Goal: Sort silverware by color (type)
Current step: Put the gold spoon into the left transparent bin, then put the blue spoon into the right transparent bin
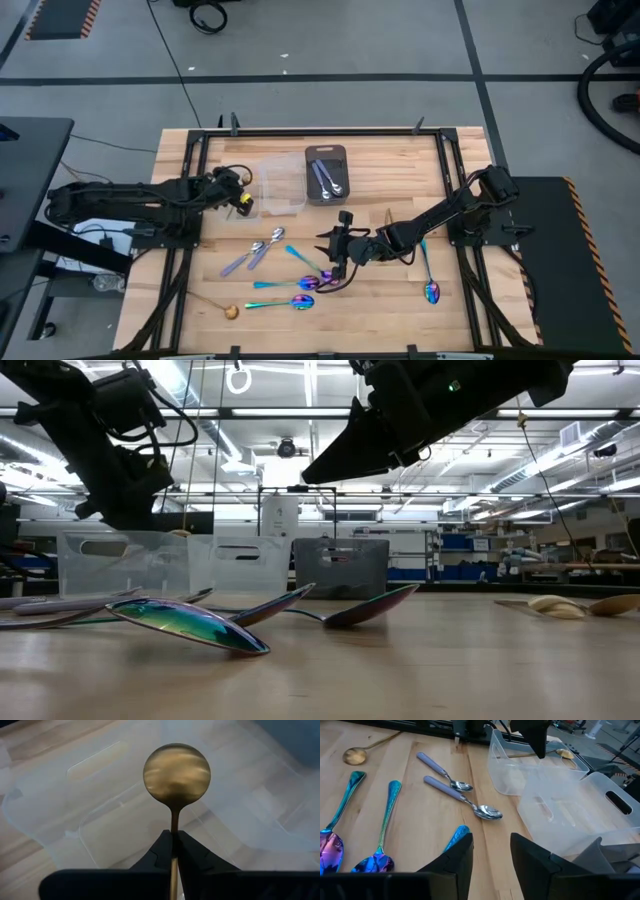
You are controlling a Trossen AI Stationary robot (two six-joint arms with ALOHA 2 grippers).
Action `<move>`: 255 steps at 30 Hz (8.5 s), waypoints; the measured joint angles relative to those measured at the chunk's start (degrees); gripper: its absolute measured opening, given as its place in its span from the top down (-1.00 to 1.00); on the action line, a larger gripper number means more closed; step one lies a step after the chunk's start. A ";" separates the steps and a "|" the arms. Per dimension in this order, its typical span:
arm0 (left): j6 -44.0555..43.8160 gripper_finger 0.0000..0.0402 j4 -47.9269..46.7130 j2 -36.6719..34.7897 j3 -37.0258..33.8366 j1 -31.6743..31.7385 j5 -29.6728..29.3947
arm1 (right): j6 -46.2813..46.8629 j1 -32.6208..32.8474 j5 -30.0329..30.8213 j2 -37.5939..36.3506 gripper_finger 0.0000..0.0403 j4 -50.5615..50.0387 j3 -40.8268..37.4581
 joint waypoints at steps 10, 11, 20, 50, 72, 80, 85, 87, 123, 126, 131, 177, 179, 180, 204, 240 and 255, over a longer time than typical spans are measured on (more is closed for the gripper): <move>-0.63 0.90 -0.38 0.02 0.00 0.00 0.07 | -0.02 0.00 -0.33 0.00 0.34 -0.02 0.00; -0.63 0.90 -0.39 0.02 0.00 0.00 0.06 | -0.02 0.00 -0.35 0.00 0.34 -0.02 0.00; -0.86 0.71 -0.45 0.04 0.01 0.00 0.10 | 0.07 0.02 -1.42 0.00 0.34 0.00 0.00; 25.54 0.32 4.74 -0.46 10.29 -27.58 1.04 | -0.18 -0.35 -1.40 0.02 0.34 3.29 -2.44; -2.97 0.32 4.55 15.66 10.32 -40.51 9.18 | -0.09 -1.25 -1.86 0.02 0.34 3.45 -2.47; -9.84 0.32 1.19 21.83 10.32 -40.52 14.82 | -0.04 -1.25 -1.88 0.02 0.34 3.43 -2.47; -13.55 0.35 -2.27 21.92 10.98 -40.89 16.09 | -0.41 -1.11 1.41 -0.33 0.34 0.29 -2.49; -13.32 0.38 -3.08 21.92 11.94 -41.34 15.95 | -0.37 -0.74 5.45 -1.84 0.34 -2.14 -2.62; 5.98 0.41 15.26 25.15 12.35 -39.69 4.14 | 13.89 -1.75 3.10 -4.52 0.34 -13.09 -2.46; 6.92 0.41 18.32 28.59 12.92 -38.05 7.47 | 15.98 -1.46 3.23 -4.55 0.34 -15.57 -2.46; 8.28 0.41 17.80 34.51 16.71 -36.64 10.47 | 19.32 -1.01 3.98 -4.55 0.34 -19.77 -2.47; 11.66 0.09 15.00 50.93 31.21 -34.52 14.96 | 20.36 1.53 4.52 -4.61 0.34 -21.69 -2.38; 12.34 0.09 14.88 50.80 31.23 -34.79 16.54 | 20.41 1.53 4.52 -4.61 0.34 -21.94 -2.38; 12.34 0.09 14.65 50.80 31.23 -34.98 17.69 | 20.47 1.53 4.52 -4.61 0.34 -21.98 -2.38; 13.70 0.14 13.32 55.08 31.56 -39.76 18.38 | 19.90 1.53 4.57 -4.61 0.34 -20.94 -2.43; 15.90 0.92 3.38 49.77 30.92 -37.24 12.80 | 19.06 1.85 4.59 -4.61 0.34 -20.52 -2.47; 14.33 0.92 -0.36 42.58 31.28 -36.06 12.38 | 19.08 1.86 4.61 -4.61 0.34 -20.48 -2.47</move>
